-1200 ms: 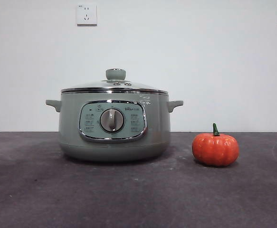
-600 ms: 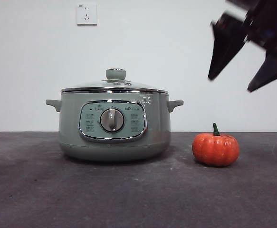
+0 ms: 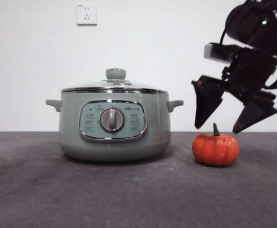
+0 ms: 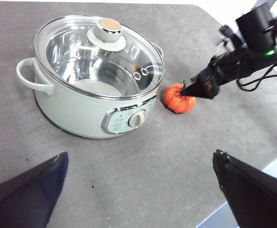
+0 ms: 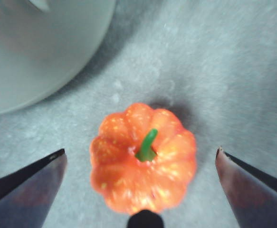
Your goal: Pick up the pumpkin,open the lid,put the pumpkin in the pot,close the lid
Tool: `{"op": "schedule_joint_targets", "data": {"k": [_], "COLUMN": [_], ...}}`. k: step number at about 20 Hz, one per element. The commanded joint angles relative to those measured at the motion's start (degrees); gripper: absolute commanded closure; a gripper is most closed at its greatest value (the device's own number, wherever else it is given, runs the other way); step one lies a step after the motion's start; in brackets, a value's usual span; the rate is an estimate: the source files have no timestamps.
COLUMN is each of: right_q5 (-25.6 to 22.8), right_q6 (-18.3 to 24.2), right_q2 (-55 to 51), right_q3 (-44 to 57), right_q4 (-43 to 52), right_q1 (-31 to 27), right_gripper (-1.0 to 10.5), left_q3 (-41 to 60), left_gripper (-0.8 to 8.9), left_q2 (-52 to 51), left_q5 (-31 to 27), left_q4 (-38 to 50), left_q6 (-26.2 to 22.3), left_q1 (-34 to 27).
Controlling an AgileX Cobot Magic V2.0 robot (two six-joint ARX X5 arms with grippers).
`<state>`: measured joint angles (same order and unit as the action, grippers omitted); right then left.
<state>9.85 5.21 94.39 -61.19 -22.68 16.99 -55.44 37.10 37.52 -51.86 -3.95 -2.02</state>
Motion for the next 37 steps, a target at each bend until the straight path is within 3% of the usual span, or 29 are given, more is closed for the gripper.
{"op": "schedule_joint_targets", "data": {"k": [1,8,11,14,15,22,29,34,37], "right_q5": [-1.1,-5.8,-5.7,-5.3,-5.3,-5.4,-5.3,-5.2,-1.0], "right_q6": [0.3,0.7,0.1,-0.7,-0.8,-1.8,-2.8,-2.8,-2.8], "right_q2": [2.3,7.3,7.3,7.3,7.2,-5.2,-26.1,-33.8,-35.1], "right_q3": [-0.1,-0.1,-0.1,-0.1,-0.1,-0.1,-0.1,-0.1,-0.1], "right_q4": [1.5,1.9,2.7,2.2,2.1,-1.0,-7.1,-12.2,-15.8], "right_q1": [1.1,2.3,2.4,2.5,2.5,2.5,2.6,2.6,2.6], "right_gripper": [2.2,2.3,5.0,9.3,9.5,9.6,9.6,9.6,9.6], "left_q3": [-0.1,-0.1,-0.1,-0.1,-0.1,-0.1,-0.8,-10.4,-18.5], "left_gripper": [0.54,0.54,0.54,0.55,0.57,0.60,0.60,0.60,0.61], "left_q2": [-0.2,-0.2,-0.2,-0.2,-0.2,4.9,19.0,34.4,44.2], "left_q5": [0.0,0.0,0.0,0.0,0.0,-1.8,-7.8,-12.6,-15.1], "left_q4": [0.4,0.3,0.4,0.4,0.4,8.0,28.0,32.2,33.0], "left_q6": [-0.6,-0.6,-0.6,-0.6,-0.6,0.7,4.0,3.2,2.1], "left_q1": [0.2,0.2,0.2,0.2,0.2,1.5,11.9,17.1,19.1]}}
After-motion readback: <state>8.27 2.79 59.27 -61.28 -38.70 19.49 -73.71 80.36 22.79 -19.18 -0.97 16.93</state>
